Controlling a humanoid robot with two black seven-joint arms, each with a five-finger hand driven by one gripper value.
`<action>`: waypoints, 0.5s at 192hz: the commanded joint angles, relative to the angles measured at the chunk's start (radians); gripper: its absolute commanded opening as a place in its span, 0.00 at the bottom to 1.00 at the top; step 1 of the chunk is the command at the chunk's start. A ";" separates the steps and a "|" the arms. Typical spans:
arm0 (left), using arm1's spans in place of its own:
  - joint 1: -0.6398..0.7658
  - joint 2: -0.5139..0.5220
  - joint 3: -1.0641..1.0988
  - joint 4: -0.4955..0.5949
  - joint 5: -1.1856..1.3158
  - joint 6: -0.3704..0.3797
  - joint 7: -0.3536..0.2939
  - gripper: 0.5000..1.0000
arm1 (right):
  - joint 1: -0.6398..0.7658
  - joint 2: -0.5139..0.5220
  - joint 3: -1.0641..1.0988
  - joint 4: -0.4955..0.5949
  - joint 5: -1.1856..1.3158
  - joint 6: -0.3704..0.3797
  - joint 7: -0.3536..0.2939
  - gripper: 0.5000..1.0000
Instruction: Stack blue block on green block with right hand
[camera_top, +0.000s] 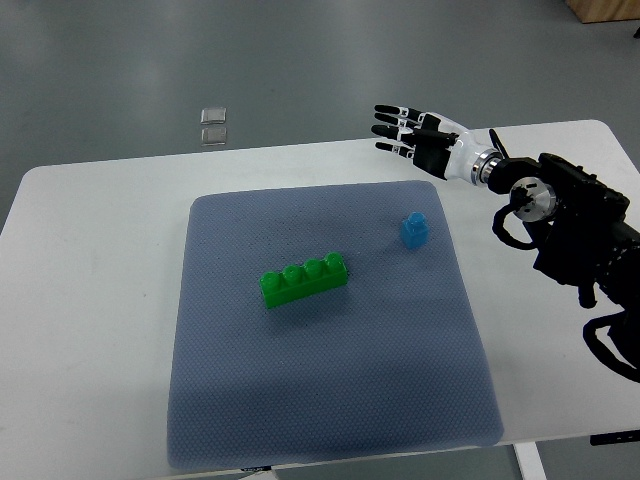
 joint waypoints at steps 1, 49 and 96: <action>-0.001 0.000 0.000 0.000 0.000 0.002 0.000 1.00 | 0.005 0.000 -0.006 0.000 -0.006 0.001 0.000 0.85; 0.000 0.000 0.002 0.000 0.000 0.001 0.000 1.00 | 0.059 0.000 -0.081 0.000 -0.049 -0.002 0.000 0.85; 0.000 0.000 0.002 -0.002 0.000 0.001 0.000 1.00 | 0.096 -0.043 -0.196 0.000 -0.084 -0.002 0.002 0.85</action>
